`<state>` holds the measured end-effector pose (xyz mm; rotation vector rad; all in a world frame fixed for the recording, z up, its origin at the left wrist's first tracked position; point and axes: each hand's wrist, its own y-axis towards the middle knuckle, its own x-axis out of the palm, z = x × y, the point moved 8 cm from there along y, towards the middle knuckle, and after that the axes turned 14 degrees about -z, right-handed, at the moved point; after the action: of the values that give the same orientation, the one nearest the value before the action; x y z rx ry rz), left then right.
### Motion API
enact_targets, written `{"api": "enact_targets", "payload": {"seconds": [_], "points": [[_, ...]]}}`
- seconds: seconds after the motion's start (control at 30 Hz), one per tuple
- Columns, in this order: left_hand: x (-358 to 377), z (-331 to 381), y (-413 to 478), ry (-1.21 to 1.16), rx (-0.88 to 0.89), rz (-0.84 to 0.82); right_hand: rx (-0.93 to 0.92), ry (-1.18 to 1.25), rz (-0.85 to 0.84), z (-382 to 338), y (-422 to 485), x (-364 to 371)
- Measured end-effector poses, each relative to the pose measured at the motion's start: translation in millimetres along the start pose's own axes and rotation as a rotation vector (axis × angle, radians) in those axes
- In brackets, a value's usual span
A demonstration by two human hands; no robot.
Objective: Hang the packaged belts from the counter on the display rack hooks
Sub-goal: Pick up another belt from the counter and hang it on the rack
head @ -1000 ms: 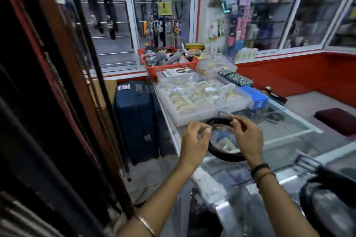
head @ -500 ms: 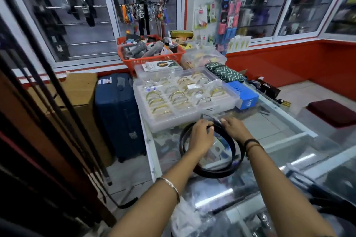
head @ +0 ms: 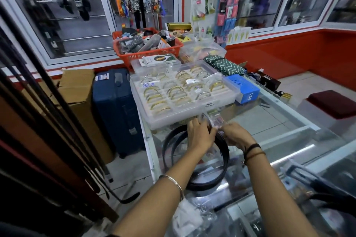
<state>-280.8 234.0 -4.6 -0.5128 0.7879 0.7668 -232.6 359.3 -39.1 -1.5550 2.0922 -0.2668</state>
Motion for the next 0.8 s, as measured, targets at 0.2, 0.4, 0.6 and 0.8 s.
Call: {"api": "enact_targets", "payload": {"seconds": [0.2,0.4,0.6,0.8], "points": [[1.9,-12.4,-27.0,-0.237,-0.003,-0.021,0.147,0.084,-0.133,10.1,-20.2,23.0],[-21.9,-27.1,-66.9,-0.778,-0.004,-0.027,-0.017,0.515,-0.213,-9.8,-54.7,55.7],[-107.2,-38.6,-137.9,-0.899,0.135,0.168,-0.338,0.532,-0.336,-90.9,-122.4,112.0],[-218.8,-45.5,-237.2,-0.869,0.291,0.358,-0.705,0.356,-0.316,-180.1,-216.5,175.8]]}}
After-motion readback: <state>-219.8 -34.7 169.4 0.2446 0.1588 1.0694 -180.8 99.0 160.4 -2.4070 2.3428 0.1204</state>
